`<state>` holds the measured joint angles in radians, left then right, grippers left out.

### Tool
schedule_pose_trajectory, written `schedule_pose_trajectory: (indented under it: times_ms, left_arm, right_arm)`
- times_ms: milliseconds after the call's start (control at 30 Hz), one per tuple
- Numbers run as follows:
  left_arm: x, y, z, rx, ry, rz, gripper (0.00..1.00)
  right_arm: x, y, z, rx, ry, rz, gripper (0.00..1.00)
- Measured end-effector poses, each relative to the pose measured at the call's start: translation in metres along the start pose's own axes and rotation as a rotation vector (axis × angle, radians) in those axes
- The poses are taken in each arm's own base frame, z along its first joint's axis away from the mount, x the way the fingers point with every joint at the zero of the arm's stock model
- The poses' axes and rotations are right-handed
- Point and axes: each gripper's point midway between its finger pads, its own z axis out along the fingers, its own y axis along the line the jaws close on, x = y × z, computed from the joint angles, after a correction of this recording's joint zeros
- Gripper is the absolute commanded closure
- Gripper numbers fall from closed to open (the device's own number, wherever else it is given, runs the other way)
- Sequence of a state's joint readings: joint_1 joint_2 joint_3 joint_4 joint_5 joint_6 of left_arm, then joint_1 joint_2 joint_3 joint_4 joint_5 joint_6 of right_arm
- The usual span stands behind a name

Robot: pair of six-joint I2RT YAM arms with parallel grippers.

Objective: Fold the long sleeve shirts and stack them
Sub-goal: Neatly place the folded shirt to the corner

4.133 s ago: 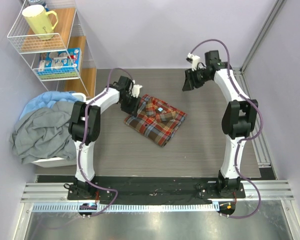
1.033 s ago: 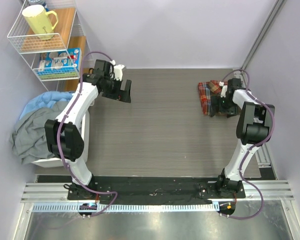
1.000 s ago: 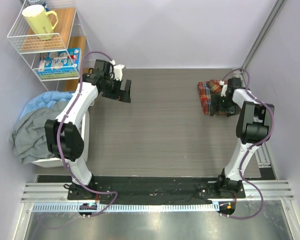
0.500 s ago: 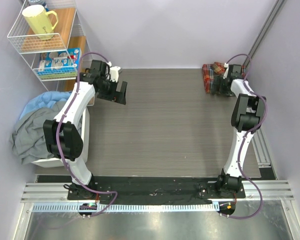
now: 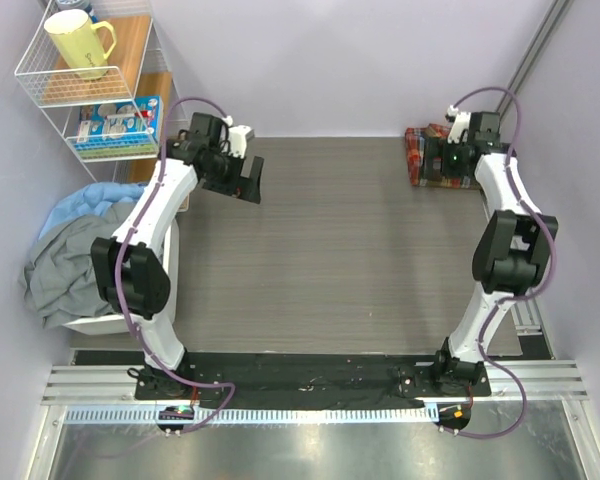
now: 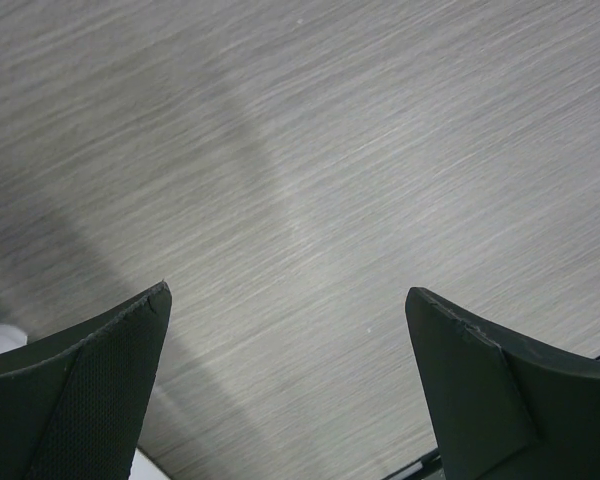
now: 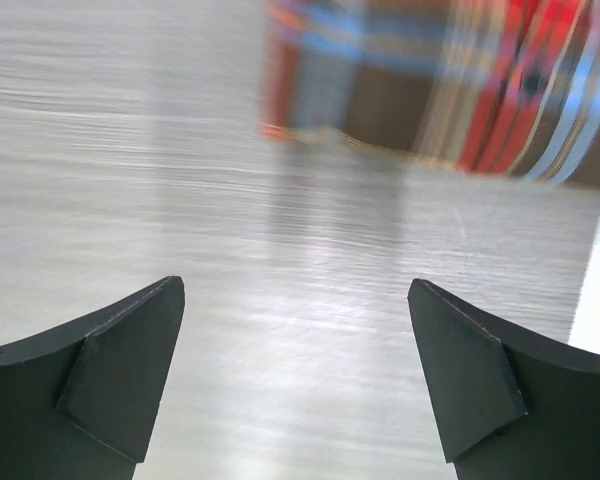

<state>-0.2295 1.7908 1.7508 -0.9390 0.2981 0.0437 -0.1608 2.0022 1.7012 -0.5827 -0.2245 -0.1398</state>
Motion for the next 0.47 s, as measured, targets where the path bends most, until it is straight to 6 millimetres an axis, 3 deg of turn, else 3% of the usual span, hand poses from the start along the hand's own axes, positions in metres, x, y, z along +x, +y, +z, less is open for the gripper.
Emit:
schedule_pose_trajectory:
  times_ms: [100,200,300,467]
  left_arm:
    - [-0.002,-0.016,0.012,0.004,0.013,0.035,0.0]
    - [0.012,-0.038,0.028,0.019,0.063,0.077,0.0]
    - [0.033,-0.055,0.042,0.043,0.119,0.1,0.0]
    - [0.079,-0.052,0.058,0.037,0.229,0.053,0.0]
  right_arm:
    - [-0.026,0.032,-0.045,-0.061,-0.1,-0.091,0.0]
    - [-0.019,0.078,-0.076,-0.158,-0.131,-0.188,0.0]
    - [0.023,0.119,-0.08,-0.256,-0.057,-0.278,0.0]
    - [0.105,0.153,-0.073,-0.363,0.143,-0.367,0.0]
